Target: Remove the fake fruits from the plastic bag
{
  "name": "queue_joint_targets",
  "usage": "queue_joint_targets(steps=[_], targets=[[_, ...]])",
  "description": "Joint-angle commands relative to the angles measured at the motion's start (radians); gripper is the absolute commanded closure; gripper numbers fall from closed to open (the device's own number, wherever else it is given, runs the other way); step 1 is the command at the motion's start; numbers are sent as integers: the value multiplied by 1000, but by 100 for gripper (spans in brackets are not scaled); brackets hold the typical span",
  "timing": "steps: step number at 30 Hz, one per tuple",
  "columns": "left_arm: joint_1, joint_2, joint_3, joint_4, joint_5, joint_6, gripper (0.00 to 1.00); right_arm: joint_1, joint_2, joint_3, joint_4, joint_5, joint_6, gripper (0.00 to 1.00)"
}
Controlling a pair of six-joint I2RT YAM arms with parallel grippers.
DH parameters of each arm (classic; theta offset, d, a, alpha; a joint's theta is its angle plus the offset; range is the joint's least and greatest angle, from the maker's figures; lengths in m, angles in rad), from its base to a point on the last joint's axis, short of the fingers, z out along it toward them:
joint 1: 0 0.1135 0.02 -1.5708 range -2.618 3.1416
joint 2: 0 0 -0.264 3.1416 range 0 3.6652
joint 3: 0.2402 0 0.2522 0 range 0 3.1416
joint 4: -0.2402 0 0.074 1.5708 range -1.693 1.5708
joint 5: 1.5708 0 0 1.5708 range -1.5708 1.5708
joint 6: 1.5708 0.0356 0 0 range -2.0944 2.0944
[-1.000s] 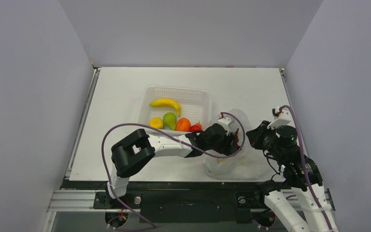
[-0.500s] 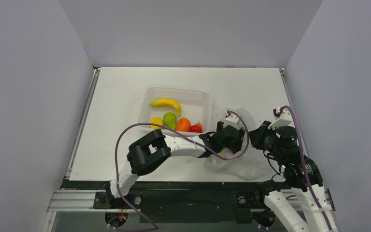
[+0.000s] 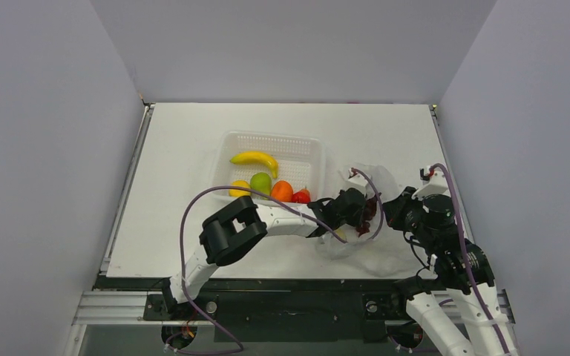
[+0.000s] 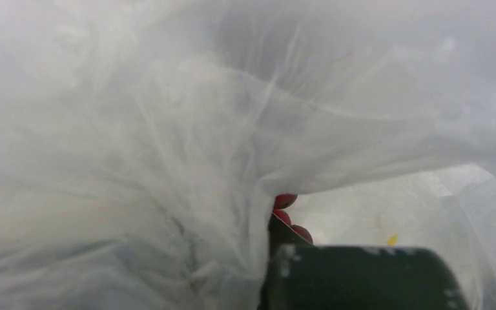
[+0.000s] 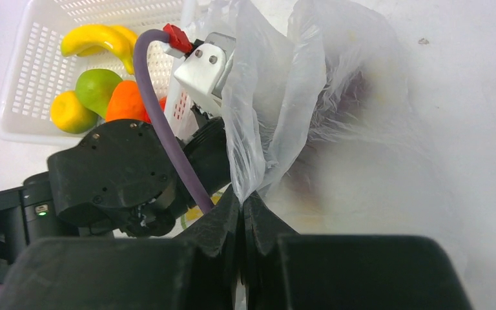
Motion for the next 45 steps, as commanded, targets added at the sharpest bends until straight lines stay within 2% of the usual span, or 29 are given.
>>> queue_joint_targets(steps=[1,2,3,9,14,18,25,29,34,39,43,45], targets=[[4,-103,-12,-72,124,22,92,2,-17,-22,24,-3,-2,100],[4,-118,-19,-71,134,20,100,2,-18,-25,24,-1,1,100],[4,-149,-26,-67,156,16,100,2,-20,-26,25,11,6,100],[7,-248,-70,-60,218,1,100,2,-26,-28,24,50,22,100],[8,-322,-86,-60,341,-7,100,3,-19,-45,24,134,50,100],[6,-391,-110,-54,376,-20,100,2,9,-52,27,133,61,100],[8,-517,-93,-157,370,20,100,2,17,-71,38,139,78,100],[9,-582,-56,-223,418,53,100,2,30,-84,39,183,101,100],[11,-672,-65,-217,488,62,100,2,55,-98,44,205,122,100],[24,-752,-83,-201,430,77,100,2,76,-107,51,147,108,100],[48,-772,-95,-230,347,99,100,2,55,-101,48,136,103,100],[70,-775,-104,-232,354,83,100,3,30,-92,48,162,105,100]])
